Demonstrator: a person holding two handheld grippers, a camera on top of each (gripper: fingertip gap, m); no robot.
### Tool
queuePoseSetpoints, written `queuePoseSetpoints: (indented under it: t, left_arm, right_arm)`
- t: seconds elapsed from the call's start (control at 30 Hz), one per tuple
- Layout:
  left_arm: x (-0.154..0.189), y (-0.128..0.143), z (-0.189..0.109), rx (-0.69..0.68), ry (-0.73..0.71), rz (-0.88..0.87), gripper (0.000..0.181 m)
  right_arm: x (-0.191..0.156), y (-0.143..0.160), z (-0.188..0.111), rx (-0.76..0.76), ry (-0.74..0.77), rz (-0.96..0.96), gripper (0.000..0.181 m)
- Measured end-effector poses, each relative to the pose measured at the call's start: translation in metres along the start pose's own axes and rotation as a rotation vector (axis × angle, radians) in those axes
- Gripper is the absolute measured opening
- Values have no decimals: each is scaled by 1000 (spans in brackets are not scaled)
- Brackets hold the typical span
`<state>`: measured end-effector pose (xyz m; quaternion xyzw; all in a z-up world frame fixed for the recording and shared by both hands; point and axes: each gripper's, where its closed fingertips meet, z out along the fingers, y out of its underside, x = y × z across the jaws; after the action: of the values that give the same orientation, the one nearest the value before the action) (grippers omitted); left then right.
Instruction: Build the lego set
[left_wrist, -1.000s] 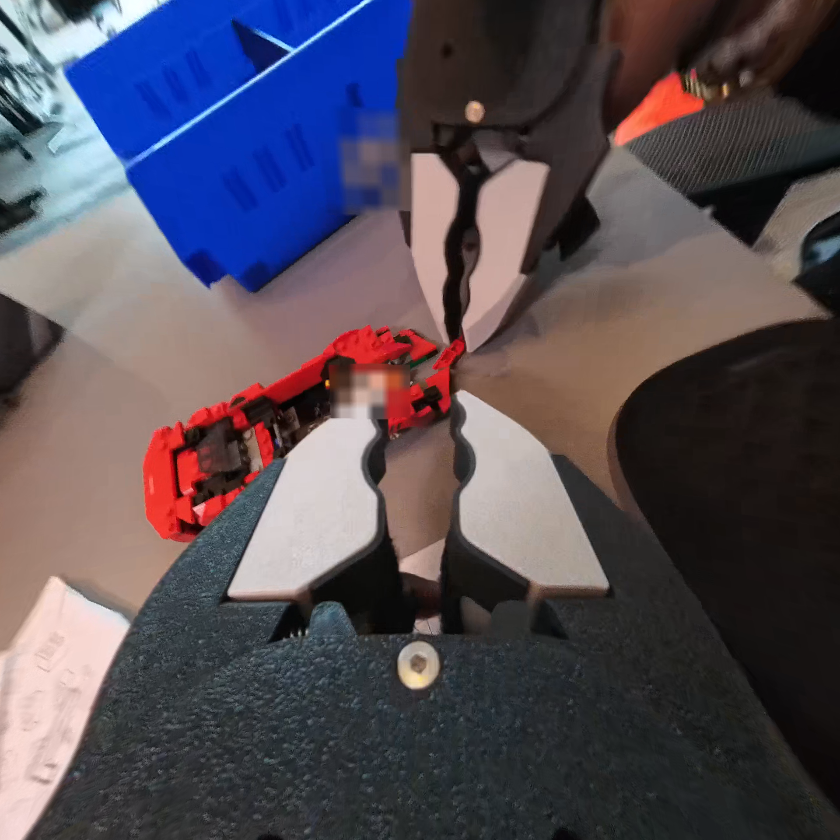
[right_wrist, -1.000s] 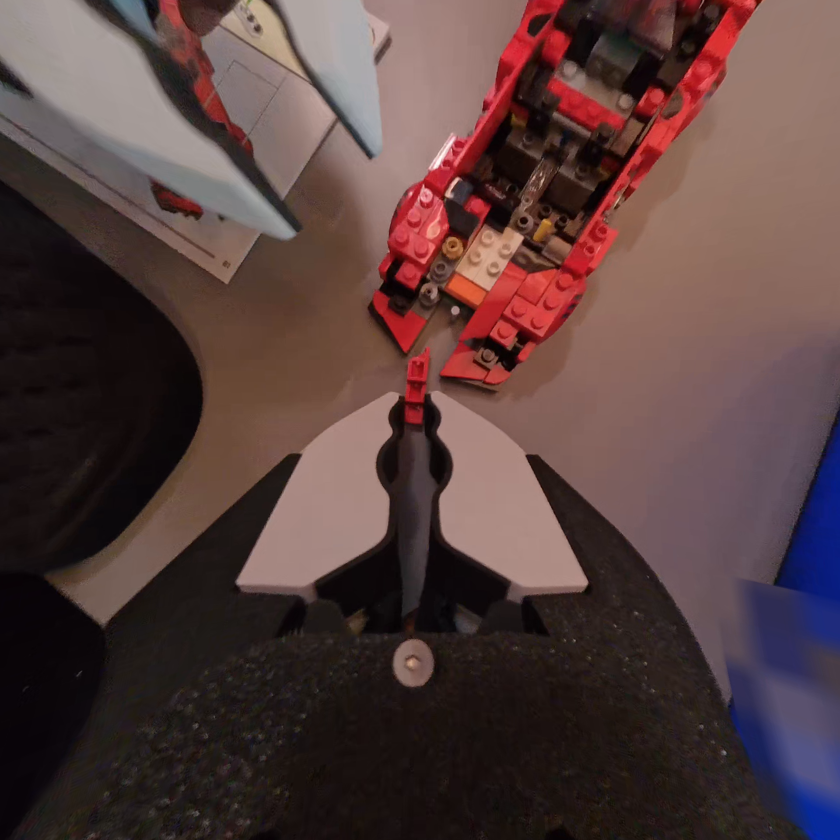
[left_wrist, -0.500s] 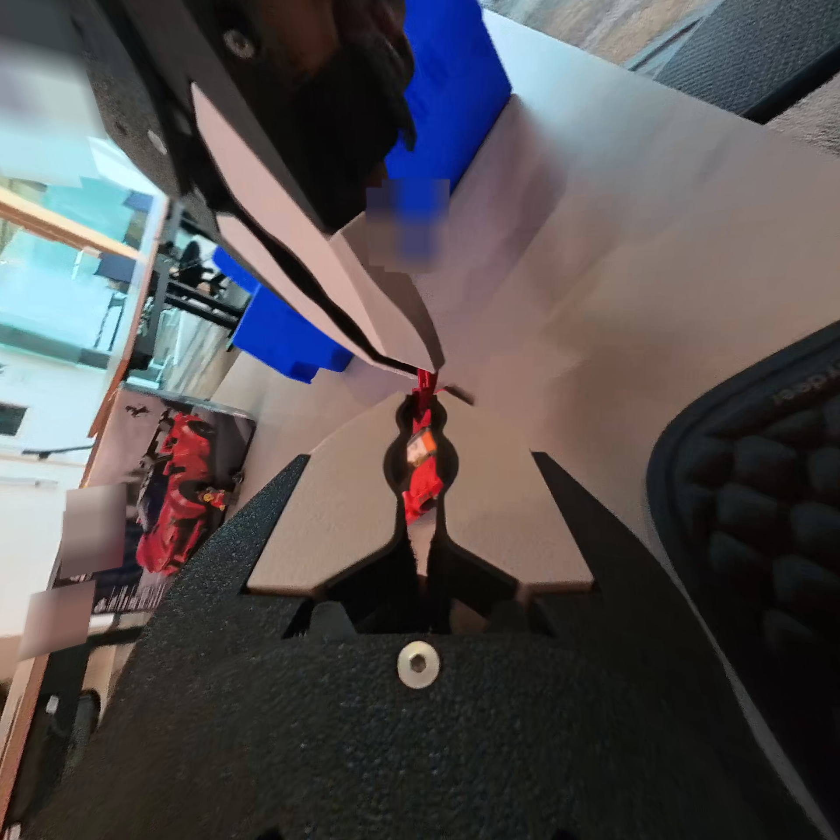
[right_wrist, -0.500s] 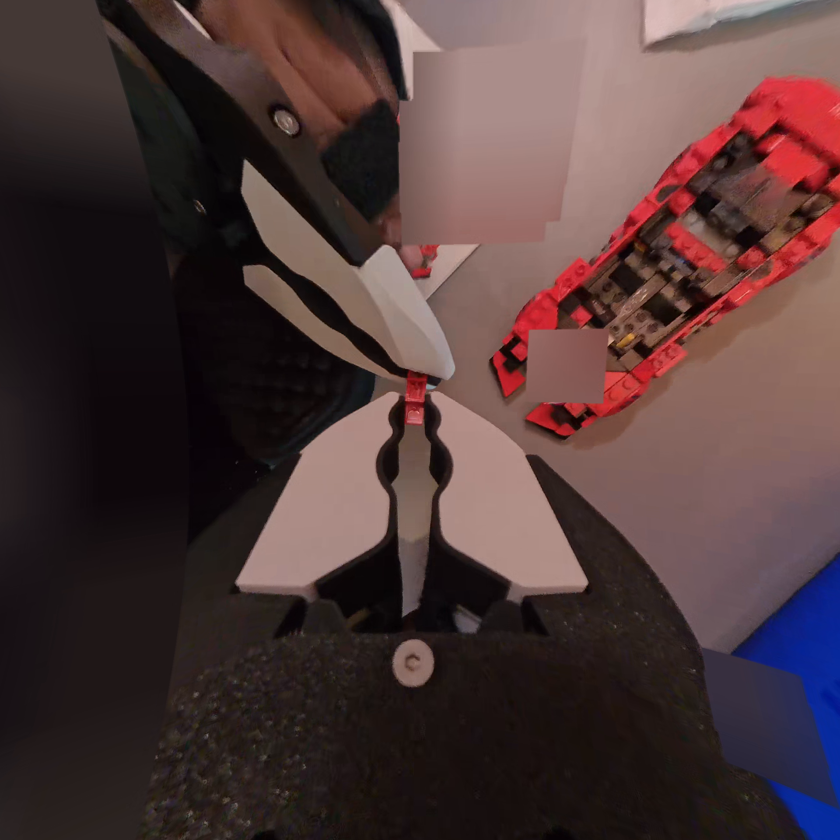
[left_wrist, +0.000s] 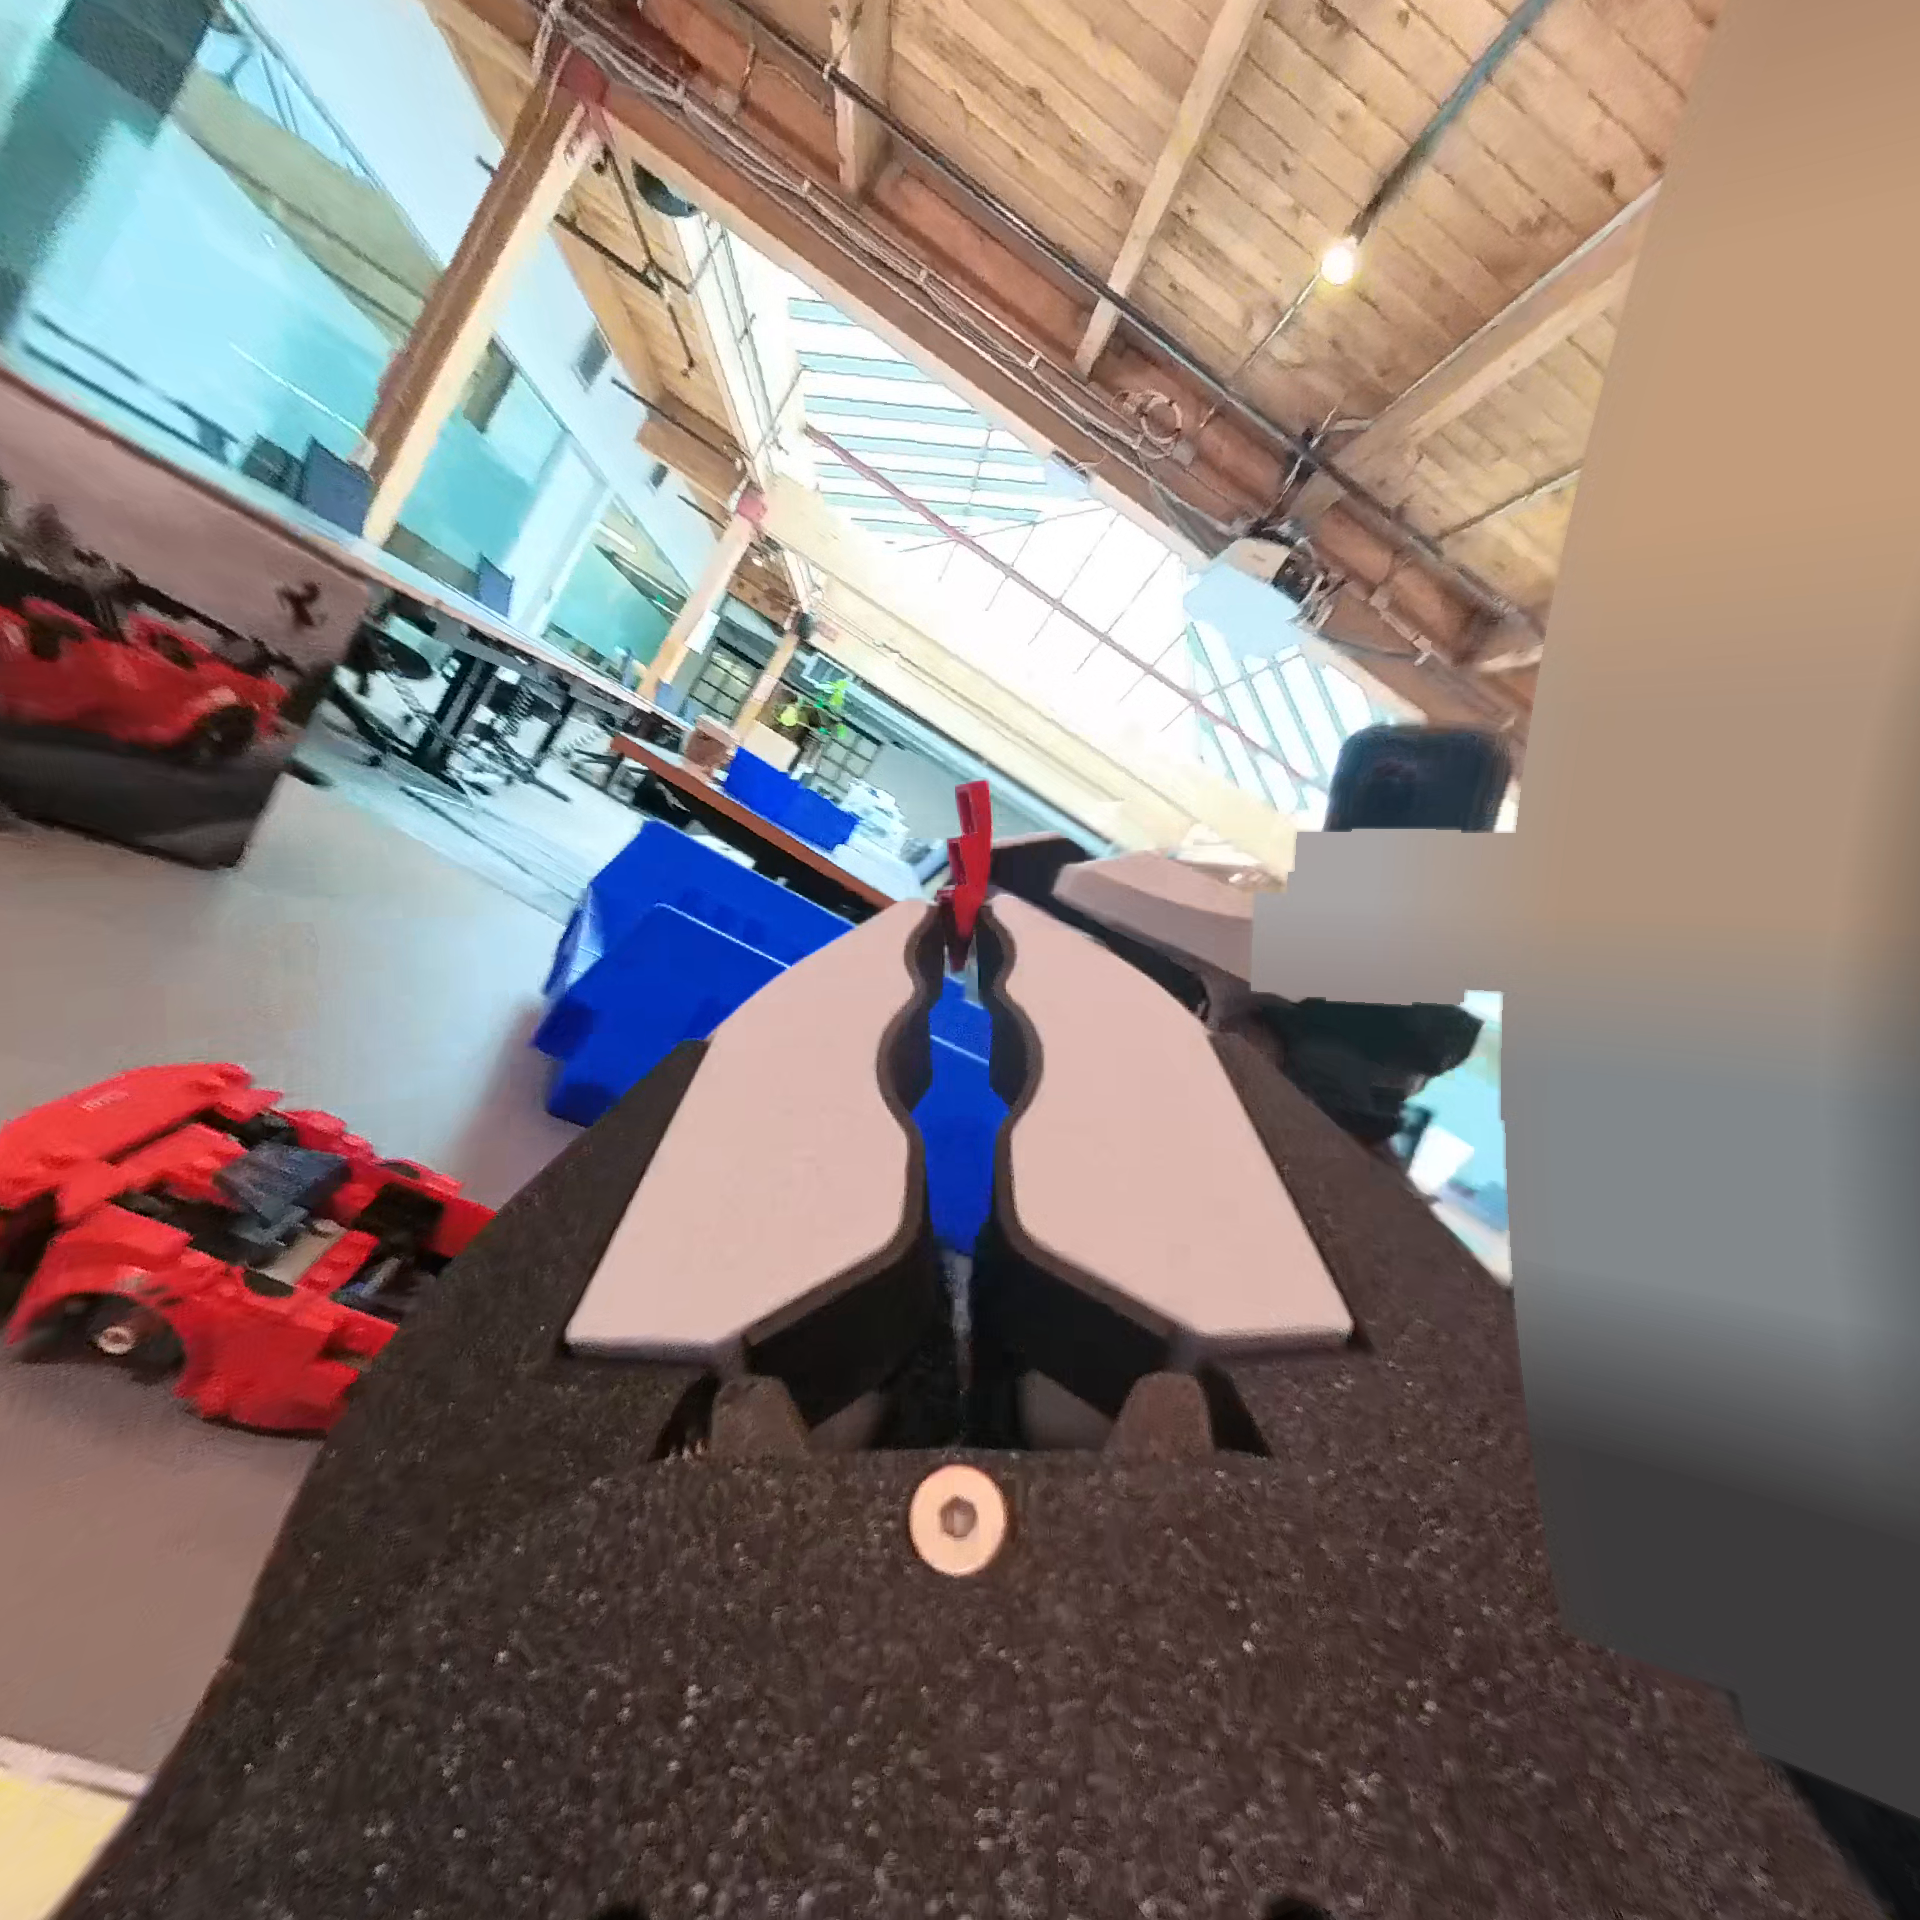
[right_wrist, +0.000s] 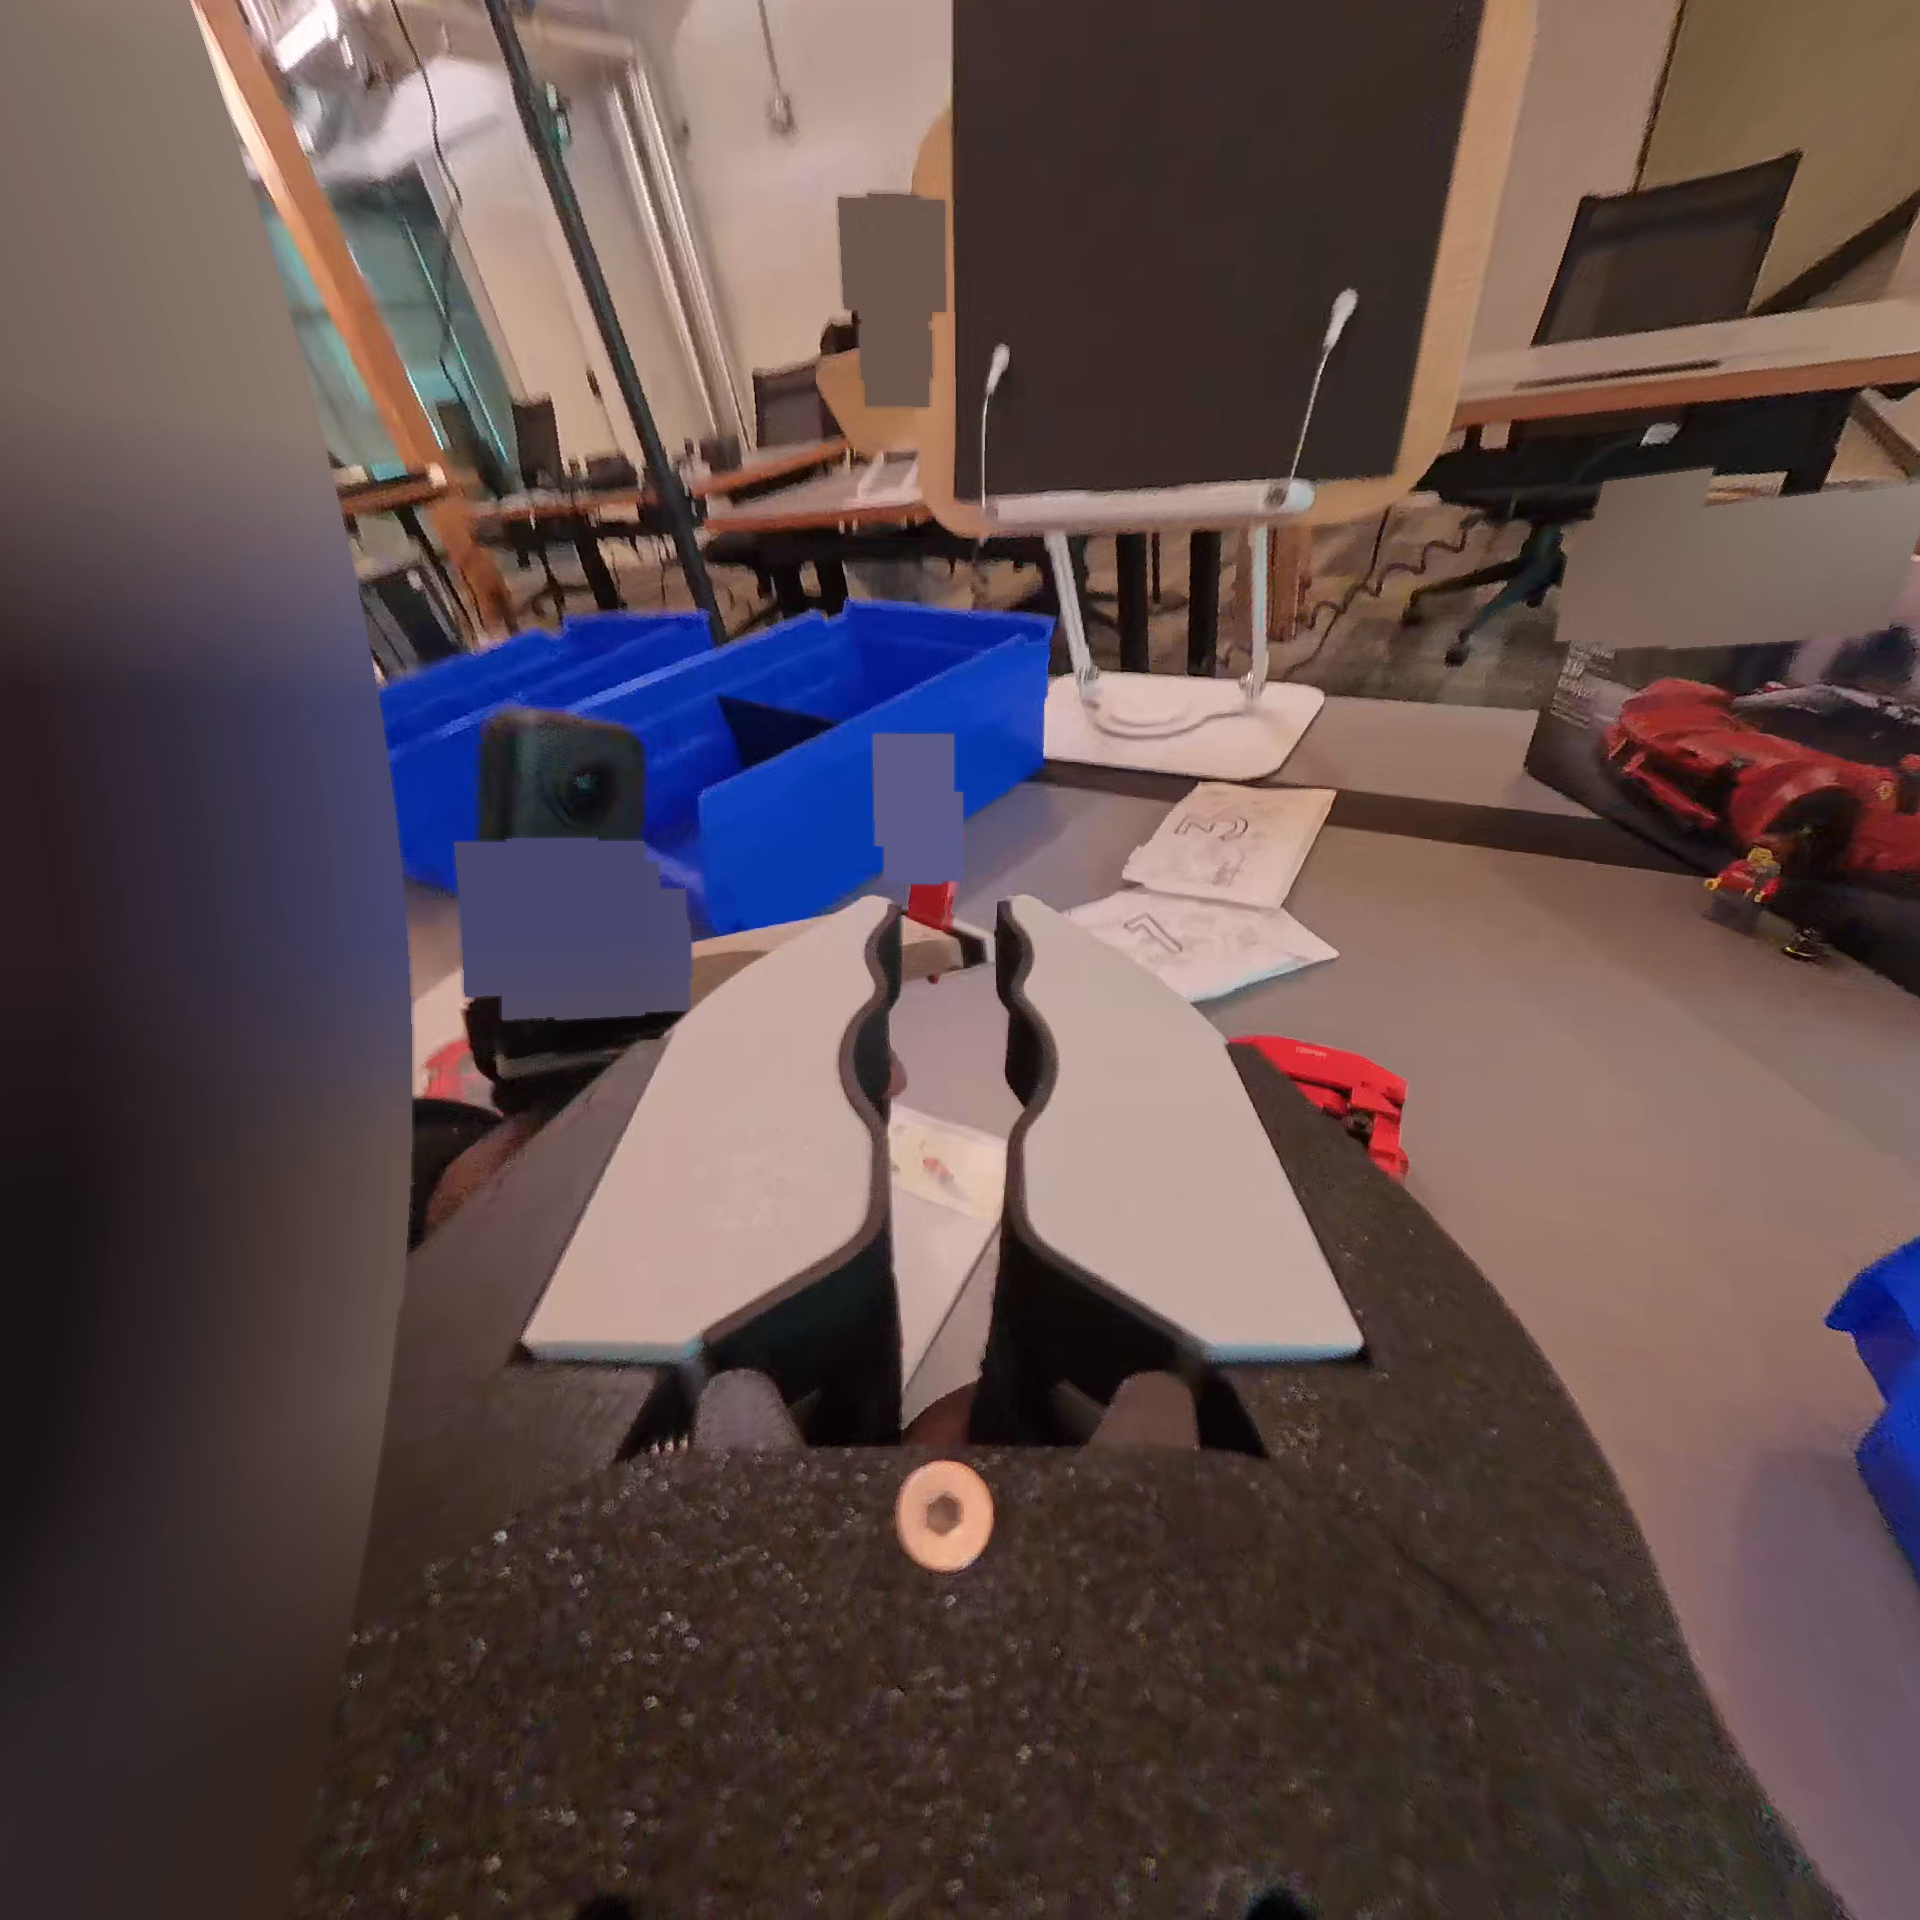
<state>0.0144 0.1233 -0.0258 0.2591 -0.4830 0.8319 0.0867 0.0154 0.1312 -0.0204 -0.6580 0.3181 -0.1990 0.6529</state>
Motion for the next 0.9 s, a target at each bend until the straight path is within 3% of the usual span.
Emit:
queuePoseSetpoints:
  t: [0.03, 0.23, 0.33, 0.43, 0.53, 0.6, 0.9]
  left_arm:
    - [1, 2, 1, -15, -12, 68, 5]
    - [4, 9, 2, -85, -124, 520, 6]
    - [6, 12, 0, -110, -105, 606, 11]
    - [6, 8, -9, -178, -11, 574, 16]
    - [2, -1, -12, -294, 32, 397, 12]
    - [4, -5, -10, -357, 47, 280, 13]
    - [10, 12, -2, -510, 75, 102, 16]
  right_arm:
    - [-2, 3, 2, -28, 1, -16, 17]
    - [-7, 6, 7, -65, -22, 6, 12]
    - [-7, 7, 3, -106, -37, -63, 8]
    - [-5, 10, -4, -239, -22, -292, 8]
    - [12, 19, -11, -459, 119, -700, 8]
    - [14, 20, -11, -528, 159, -864, 8]
    - [13, 19, -8, -599, 234, -1081, 9]
